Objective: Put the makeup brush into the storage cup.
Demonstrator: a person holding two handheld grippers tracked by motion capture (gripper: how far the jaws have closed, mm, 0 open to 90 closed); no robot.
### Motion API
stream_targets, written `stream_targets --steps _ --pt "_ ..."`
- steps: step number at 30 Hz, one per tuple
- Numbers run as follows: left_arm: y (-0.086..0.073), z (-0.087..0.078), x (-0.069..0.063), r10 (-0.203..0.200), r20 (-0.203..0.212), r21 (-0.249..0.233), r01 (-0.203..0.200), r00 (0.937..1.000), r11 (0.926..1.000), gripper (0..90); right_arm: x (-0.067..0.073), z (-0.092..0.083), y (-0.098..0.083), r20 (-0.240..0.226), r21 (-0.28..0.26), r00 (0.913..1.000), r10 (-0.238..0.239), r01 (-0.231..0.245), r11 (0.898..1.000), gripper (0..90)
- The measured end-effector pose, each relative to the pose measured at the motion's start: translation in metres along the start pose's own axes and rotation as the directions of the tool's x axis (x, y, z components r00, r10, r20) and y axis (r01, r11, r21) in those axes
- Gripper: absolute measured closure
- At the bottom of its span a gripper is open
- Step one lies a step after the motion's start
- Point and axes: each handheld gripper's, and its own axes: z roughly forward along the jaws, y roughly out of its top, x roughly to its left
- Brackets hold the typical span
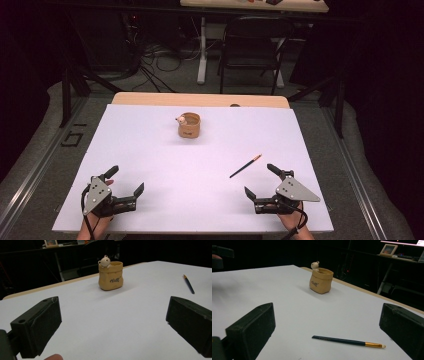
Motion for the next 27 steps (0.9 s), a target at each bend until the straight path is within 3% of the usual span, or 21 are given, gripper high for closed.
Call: stream_targets --steps 27 --pt "-0.0002 -0.0003 -0.0003 0.003 0.004 0.003 -0.003 1.0000 1.0000 0.2 -0.0026 0.0027 -0.0005 0.005 0.004 1.0000 0.008 -0.008 1.000 0.0"
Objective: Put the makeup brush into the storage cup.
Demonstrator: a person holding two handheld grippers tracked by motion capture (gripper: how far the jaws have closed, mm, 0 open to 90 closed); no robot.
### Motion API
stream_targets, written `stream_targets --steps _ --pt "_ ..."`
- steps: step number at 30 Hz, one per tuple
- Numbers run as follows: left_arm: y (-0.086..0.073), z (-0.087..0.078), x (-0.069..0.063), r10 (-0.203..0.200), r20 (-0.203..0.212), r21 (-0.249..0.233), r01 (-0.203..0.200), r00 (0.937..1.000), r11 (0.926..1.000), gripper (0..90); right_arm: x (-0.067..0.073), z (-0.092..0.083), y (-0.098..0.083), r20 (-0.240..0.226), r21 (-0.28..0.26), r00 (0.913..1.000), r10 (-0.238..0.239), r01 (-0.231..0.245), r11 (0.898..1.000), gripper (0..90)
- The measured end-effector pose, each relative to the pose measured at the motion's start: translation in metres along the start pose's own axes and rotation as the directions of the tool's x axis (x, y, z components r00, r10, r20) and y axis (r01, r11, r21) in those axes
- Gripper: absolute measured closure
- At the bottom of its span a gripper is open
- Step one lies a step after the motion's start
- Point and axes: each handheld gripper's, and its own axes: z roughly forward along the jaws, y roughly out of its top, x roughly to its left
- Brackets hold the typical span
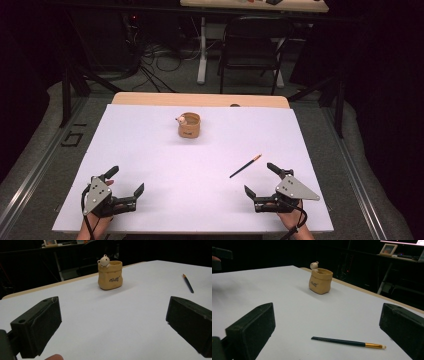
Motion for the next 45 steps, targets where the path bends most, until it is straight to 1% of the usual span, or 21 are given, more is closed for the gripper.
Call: stream_targets --steps 1,4,7,8,10,11,12,13,16,18,19,22,30,31,34,35,36,37,40,41,45 --pt "0.000 0.000 0.000 -0.001 -0.001 -0.001 0.001 1.0000 1.0000 0.2 -0.001 0.002 -0.001 -0.002 0.002 0.9999 0.010 -0.010 1.000 0.0" --pt "0.000 0.001 0.000 -0.004 0.000 0.000 0.004 1.0000 1.0000 0.2 -0.002 0.002 -0.001 0.001 0.012 0.9999 0.012 -0.012 1.000 0.0" --pt "0.000 0.001 0.000 0.006 0.003 0.003 -0.006 1.0000 1.0000 0.2 -0.005 0.004 -0.001 0.004 0.030 1.0000 0.006 -0.006 1.000 0.0" --pt "0.000 0.001 -0.001 0.007 0.002 0.004 -0.007 1.0000 1.0000 0.2 -0.009 0.007 -0.002 0.009 0.046 0.9998 0.016 -0.017 0.999 0.0" --pt "0.000 0.001 0.000 0.007 0.003 0.003 -0.007 1.0000 1.0000 0.2 -0.012 0.009 -0.003 0.012 0.052 0.9997 0.021 -0.022 0.998 0.0" --pt "0.000 0.001 0.000 0.007 0.002 0.002 -0.007 1.0000 1.0000 0.2 -0.014 0.010 -0.003 0.010 0.052 0.9996 0.025 -0.026 0.998 0.0" --pt "0.000 0.001 0.000 0.005 0.000 0.002 -0.005 1.0000 1.0000 0.2 -0.016 0.010 -0.002 0.000 0.066 0.9996 0.029 -0.029 0.997 0.0" --pt "0.000 0.001 0.000 0.005 -0.001 0.003 -0.005 1.0000 1.0000 0.2 -0.017 0.012 -0.002 -0.004 0.060 0.9995 0.031 -0.031 0.998 0.0" --pt "0.000 0.001 0.000 0.004 0.003 0.003 -0.004 1.0000 1.0000 0.2 -0.019 0.015 -0.001 -0.011 0.087 0.9998 0.016 -0.015 0.996 0.0" --pt "0.000 0.001 -0.001 0.006 0.004 0.003 -0.006 1.0000 1.0000 0.2 -0.021 0.018 -0.001 -0.015 0.091 0.9998 0.015 -0.013 0.996 0.0" --pt "0.000 0.001 -0.001 0.006 0.002 0.004 -0.006 1.0000 1.0000 0.2 -0.022 0.018 -0.001 -0.019 0.103 0.9997 0.013 -0.011 0.995 0.0" --pt "0.000 0.001 -0.001 0.002 0.000 0.004 -0.002 1.0000 1.0000 0.2 -0.025 0.021 0.000 -0.021 0.102 0.9997 0.009 -0.007 0.995 0.0" --pt "0.000 0.001 -0.001 0.005 0.003 0.005 -0.005 1.0000 1.0000 0.2 -0.035 0.028 0.001 -0.026 0.128 0.9996 -0.009 0.012 0.992 0.0" --pt "0.000 0.001 -0.001 0.005 0.003 0.005 -0.005 1.0000 1.0000 0.2 -0.036 0.029 0.001 -0.035 0.139 0.9993 -0.010 0.015 0.990 0.0" --pt "0.000 0.001 -0.001 0.006 0.003 0.005 -0.006 1.0000 1.0000 0.2 -0.038 0.032 0.001 -0.040 0.137 0.9990 -0.017 0.023 0.990 0.0" --pt "0.000 0.001 -0.001 0.006 0.002 0.006 -0.006 1.0000 1.0000 0.2 -0.039 0.033 0.001 -0.042 0.143 0.9990 -0.016 0.022 0.989 0.0" --pt "0.000 0.001 -0.001 0.005 0.002 0.006 -0.005 1.0000 1.0000 0.2 -0.042 0.037 0.000 -0.055 0.160 0.9984 -0.014 0.022 0.987 0.0" --pt "0.000 0.001 -0.001 0.006 0.003 0.006 -0.006 1.0000 1.0000 0.2 -0.042 0.037 0.000 -0.055 0.160 0.9984 -0.014 0.022 0.987 0.0" --pt "0.000 0.001 -0.001 0.007 0.003 0.005 -0.007 1.0000 1.0000 0.2 -0.045 0.042 -0.001 -0.064 0.177 0.9977 -0.025 0.036 0.984 0.0" --pt "0.000 0.001 -0.001 0.007 0.003 0.005 -0.007 1.0000 1.0000 0.2 -0.047 0.045 -0.001 -0.073 0.190 0.9970 -0.028 0.041 0.981 0.0" --pt "0.000 0.001 -0.001 0.007 0.003 0.005 -0.007 1.0000 1.0000 0.2 -0.049 0.048 0.000 -0.086 0.195 0.9955 -0.041 0.057 0.979 0.0"
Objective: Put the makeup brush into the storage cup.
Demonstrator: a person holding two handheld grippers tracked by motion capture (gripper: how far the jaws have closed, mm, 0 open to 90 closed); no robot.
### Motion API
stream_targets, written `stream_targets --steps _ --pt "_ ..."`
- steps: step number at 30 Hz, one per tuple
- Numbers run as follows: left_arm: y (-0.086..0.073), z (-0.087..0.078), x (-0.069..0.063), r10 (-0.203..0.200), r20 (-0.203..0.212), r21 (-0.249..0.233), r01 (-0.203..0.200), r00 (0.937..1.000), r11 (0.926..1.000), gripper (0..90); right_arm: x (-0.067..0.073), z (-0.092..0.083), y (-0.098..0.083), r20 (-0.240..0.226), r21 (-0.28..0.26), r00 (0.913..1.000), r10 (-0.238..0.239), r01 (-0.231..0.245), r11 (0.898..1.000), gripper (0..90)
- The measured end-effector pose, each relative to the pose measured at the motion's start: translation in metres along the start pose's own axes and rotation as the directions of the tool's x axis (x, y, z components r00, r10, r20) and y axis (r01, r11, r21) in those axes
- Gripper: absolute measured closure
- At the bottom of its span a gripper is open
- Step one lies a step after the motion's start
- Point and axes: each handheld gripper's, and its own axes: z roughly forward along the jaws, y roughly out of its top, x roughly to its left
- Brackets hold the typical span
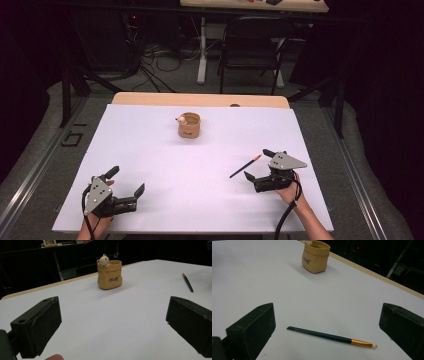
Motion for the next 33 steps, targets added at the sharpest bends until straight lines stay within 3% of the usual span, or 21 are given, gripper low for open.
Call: stream_targets --steps 4,11,24,32,33 --pt "0.000 0.000 0.000 -0.001 0.002 0.000 0.001 1.0000 1.0000 0.2 -0.002 0.002 0.001 -0.025 0.013 0.9994 -0.024 0.024 1.000 0.3" --pt "0.000 0.000 0.000 -0.002 0.001 0.000 0.002 1.0000 1.0000 0.2 -0.011 0.010 0.002 -0.085 0.032 0.9961 -0.025 0.028 0.999 0.1" --pt "0.000 0.000 0.000 -0.001 0.000 0.001 0.001 1.0000 1.0000 0.2 -0.024 0.015 0.012 -0.109 0.065 0.9926 -0.054 0.061 0.996 0.7" --pt "0.000 0.000 0.000 -0.003 -0.002 0.002 0.003 1.0000 1.0000 0.2 -0.030 0.019 0.023 -0.139 0.110 0.9851 -0.101 0.116 0.987 0.5" --pt "0.000 0.000 0.000 -0.002 -0.002 0.001 0.002 1.0000 1.0000 0.2 -0.031 0.020 0.026 -0.146 0.121 0.9817 -0.122 0.140 0.983 0.5"
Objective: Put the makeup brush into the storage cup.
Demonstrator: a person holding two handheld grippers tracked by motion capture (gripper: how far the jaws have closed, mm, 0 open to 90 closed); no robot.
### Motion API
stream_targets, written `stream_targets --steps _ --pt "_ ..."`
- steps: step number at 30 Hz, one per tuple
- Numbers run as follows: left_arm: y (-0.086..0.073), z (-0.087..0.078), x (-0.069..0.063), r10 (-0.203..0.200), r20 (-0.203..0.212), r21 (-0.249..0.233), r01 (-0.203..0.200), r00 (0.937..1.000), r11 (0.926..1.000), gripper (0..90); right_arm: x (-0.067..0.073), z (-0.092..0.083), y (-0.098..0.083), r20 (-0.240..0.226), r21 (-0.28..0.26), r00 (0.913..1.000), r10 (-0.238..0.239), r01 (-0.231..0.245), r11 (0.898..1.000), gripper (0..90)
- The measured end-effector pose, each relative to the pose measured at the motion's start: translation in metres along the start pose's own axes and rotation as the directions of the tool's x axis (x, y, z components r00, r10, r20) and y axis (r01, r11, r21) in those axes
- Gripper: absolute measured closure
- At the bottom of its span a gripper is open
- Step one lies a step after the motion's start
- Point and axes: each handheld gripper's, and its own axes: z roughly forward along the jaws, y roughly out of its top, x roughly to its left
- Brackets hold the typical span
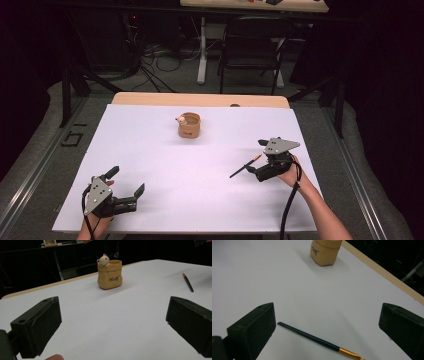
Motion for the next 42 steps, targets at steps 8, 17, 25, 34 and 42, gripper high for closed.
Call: stream_targets --steps 8,17,25,34,42 --pt "0.000 0.000 0.000 0.000 0.000 -0.002 0.000 1.0000 1.0000 0.2 -0.006 0.004 0.011 -0.037 0.062 0.9980 -0.051 0.054 0.997 0.5" --pt "0.000 0.000 -0.001 0.000 0.000 -0.001 0.000 1.0000 1.0000 0.2 -0.007 0.008 0.026 -0.093 0.138 0.9830 -0.158 0.170 0.976 0.1" --pt "0.000 0.000 -0.001 -0.001 -0.002 -0.003 0.001 1.0000 1.0000 0.2 -0.018 0.017 0.029 -0.163 0.214 0.9684 -0.189 0.222 0.951 0.0" --pt "0.000 0.001 -0.001 -0.002 -0.001 0.003 0.002 1.0000 1.0000 0.2 -0.031 0.028 0.039 -0.253 0.328 0.9420 -0.220 0.298 0.896 0.0" --pt "0.000 0.001 -0.001 -0.002 0.001 0.000 0.002 1.0000 1.0000 0.2 -0.030 0.042 0.048 -0.331 0.435 0.8969 -0.294 0.421 0.796 0.0"
